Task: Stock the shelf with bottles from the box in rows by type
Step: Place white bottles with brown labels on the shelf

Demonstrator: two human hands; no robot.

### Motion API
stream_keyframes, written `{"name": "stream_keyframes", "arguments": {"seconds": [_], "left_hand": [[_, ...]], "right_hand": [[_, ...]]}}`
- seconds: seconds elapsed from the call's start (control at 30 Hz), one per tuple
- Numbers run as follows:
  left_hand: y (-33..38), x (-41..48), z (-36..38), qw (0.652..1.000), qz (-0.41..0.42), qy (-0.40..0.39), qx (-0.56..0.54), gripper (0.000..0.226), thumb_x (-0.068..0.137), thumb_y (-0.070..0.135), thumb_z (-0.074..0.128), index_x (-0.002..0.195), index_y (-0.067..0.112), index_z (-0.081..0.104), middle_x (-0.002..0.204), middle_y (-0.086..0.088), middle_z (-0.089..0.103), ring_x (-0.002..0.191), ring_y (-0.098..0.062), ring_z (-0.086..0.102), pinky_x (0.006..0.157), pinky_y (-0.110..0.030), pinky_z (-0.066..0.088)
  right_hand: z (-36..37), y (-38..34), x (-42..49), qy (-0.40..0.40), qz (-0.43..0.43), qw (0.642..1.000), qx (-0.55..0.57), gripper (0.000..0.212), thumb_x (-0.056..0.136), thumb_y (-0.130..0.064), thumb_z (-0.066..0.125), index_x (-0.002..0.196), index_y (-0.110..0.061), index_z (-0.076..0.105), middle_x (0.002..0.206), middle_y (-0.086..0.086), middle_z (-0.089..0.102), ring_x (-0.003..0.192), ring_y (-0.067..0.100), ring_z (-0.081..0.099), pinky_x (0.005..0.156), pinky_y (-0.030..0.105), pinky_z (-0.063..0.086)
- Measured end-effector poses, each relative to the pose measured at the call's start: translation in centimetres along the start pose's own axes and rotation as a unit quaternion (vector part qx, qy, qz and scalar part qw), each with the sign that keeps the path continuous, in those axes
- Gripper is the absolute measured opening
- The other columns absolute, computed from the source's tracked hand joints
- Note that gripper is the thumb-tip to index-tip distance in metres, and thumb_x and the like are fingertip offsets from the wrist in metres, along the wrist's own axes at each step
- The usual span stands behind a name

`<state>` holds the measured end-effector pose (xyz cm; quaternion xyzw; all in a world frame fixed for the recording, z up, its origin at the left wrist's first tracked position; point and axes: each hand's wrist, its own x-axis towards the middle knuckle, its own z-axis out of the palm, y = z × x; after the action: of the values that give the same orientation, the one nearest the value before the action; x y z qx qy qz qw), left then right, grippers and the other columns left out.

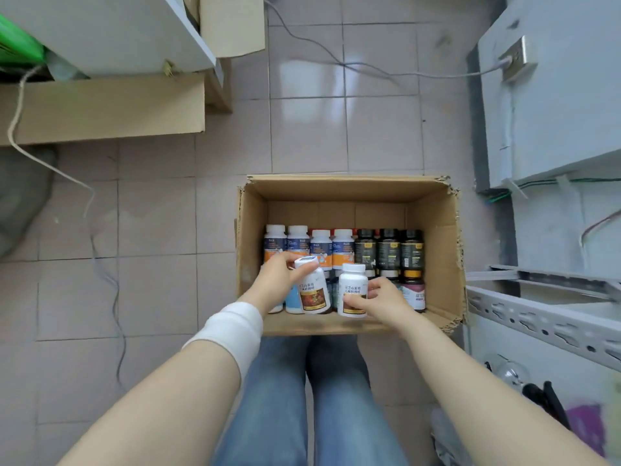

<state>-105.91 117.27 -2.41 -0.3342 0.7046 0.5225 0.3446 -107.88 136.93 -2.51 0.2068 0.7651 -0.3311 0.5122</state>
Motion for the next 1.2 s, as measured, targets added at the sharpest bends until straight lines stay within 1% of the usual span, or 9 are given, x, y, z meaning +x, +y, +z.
{"name": "stream_keyframes", "arguments": {"seconds": [0.17, 0.4, 0.57, 0.63, 0.7, 0.77, 0.87, 1.0, 1.2], "left_hand": [[6.9, -6.0, -2.2, 0.991, 0.132, -0.023, 0.023, 0.037, 0.090, 0.035, 0.058, 0.120, 0.015, 0.054, 0.108, 0.000, 0.061, 0.097, -0.013, 0.060, 0.074, -0.021, 0.052], [16.7, -15.3, -2.4, 0.941, 0.312, -0.104, 0.081, 0.035, 0.087, 0.030, 0.063, 0.116, 0.012, 0.053, 0.103, -0.001, 0.064, 0.086, -0.009, 0.062, 0.065, -0.018, 0.053], [22.0, -24.9, -0.2, 0.872, 0.430, -0.189, 0.141, 0.014, 0.088, 0.028, 0.061, 0.099, 0.020, 0.060, 0.094, 0.000, 0.068, 0.079, -0.003, 0.063, 0.069, -0.019, 0.053], [23.8, -29.3, 1.3, 0.835, 0.473, -0.226, 0.166, 0.014, 0.087, 0.029, 0.061, 0.100, 0.023, 0.059, 0.088, 0.009, 0.067, 0.078, 0.000, 0.062, 0.067, -0.013, 0.054], [25.2, -33.6, 3.0, 0.793, 0.519, -0.254, 0.194, 0.023, 0.086, 0.032, 0.061, 0.107, 0.022, 0.060, 0.087, 0.013, 0.065, 0.082, -0.002, 0.063, 0.071, -0.019, 0.055], [26.3, -37.6, 5.0, 0.759, 0.551, -0.281, 0.205, 0.027, 0.085, 0.035, 0.061, 0.108, 0.021, 0.060, 0.091, 0.009, 0.067, 0.088, -0.007, 0.065, 0.077, -0.029, 0.056], [27.3, -42.7, 8.6, 0.717, 0.580, -0.333, 0.197, 0.022, 0.084, 0.033, 0.061, 0.103, 0.023, 0.060, 0.089, 0.010, 0.067, 0.086, -0.007, 0.065, 0.080, -0.025, 0.055], [28.4, -48.8, 13.9, 0.659, 0.624, -0.364, 0.211, 0.016, 0.081, 0.034, 0.065, 0.096, 0.031, 0.060, 0.085, 0.018, 0.066, 0.078, 0.008, 0.063, 0.072, -0.013, 0.049], [31.2, -57.0, 22.4, 0.597, 0.688, -0.346, 0.224, 0.022, 0.084, 0.032, 0.065, 0.103, 0.025, 0.059, 0.085, 0.017, 0.063, 0.080, 0.007, 0.059, 0.067, -0.005, 0.047]], "right_hand": [[-4.4, -1.4, -8.7, 0.052, -0.066, 0.993, 0.083, 0.060, 0.076, -0.032, 0.075, 0.124, -0.012, 0.046, 0.115, 0.001, 0.056, 0.101, 0.014, 0.054, 0.079, 0.024, 0.045], [-6.7, 0.0, -23.4, 0.194, -0.146, 0.946, 0.216, 0.042, 0.074, -0.023, 0.076, 0.111, -0.020, 0.056, 0.113, 0.002, 0.066, 0.104, 0.017, 0.062, 0.096, 0.034, 0.047], [-6.2, 2.6, -33.8, 0.303, -0.175, 0.885, 0.308, 0.035, 0.075, -0.015, 0.075, 0.105, -0.017, 0.058, 0.104, 0.000, 0.068, 0.089, 0.011, 0.065, 0.062, 0.009, 0.047], [-6.2, 3.9, -37.8, 0.344, -0.185, 0.858, 0.333, 0.041, 0.072, -0.018, 0.078, 0.108, -0.013, 0.059, 0.102, 0.001, 0.070, 0.089, 0.014, 0.068, 0.071, 0.019, 0.053], [-6.4, 5.3, -41.8, 0.389, -0.195, 0.831, 0.347, 0.034, 0.071, -0.015, 0.078, 0.100, -0.017, 0.060, 0.103, 0.005, 0.070, 0.088, 0.016, 0.068, 0.083, 0.030, 0.054], [-6.5, 6.8, -45.8, 0.427, -0.208, 0.804, 0.359, 0.029, 0.073, -0.011, 0.075, 0.095, -0.018, 0.058, 0.101, 0.004, 0.069, 0.085, 0.013, 0.068, 0.083, 0.028, 0.052], [-6.8, 9.6, -51.1, 0.471, -0.213, 0.774, 0.366, 0.031, 0.074, -0.012, 0.073, 0.100, -0.017, 0.058, 0.102, 0.002, 0.069, 0.086, 0.010, 0.068, 0.081, 0.023, 0.052], [-7.6, 13.8, -57.6, 0.530, -0.215, 0.735, 0.365, 0.050, 0.064, -0.024, 0.076, 0.109, -0.012, 0.058, 0.107, 0.004, 0.069, 0.098, 0.017, 0.067, 0.086, 0.030, 0.051], [-11.3, 19.7, -65.9, 0.615, -0.233, 0.668, 0.347, 0.062, 0.049, -0.044, 0.075, 0.105, -0.022, 0.062, 0.104, -0.002, 0.071, 0.099, 0.015, 0.066, 0.093, 0.034, 0.049]]}}
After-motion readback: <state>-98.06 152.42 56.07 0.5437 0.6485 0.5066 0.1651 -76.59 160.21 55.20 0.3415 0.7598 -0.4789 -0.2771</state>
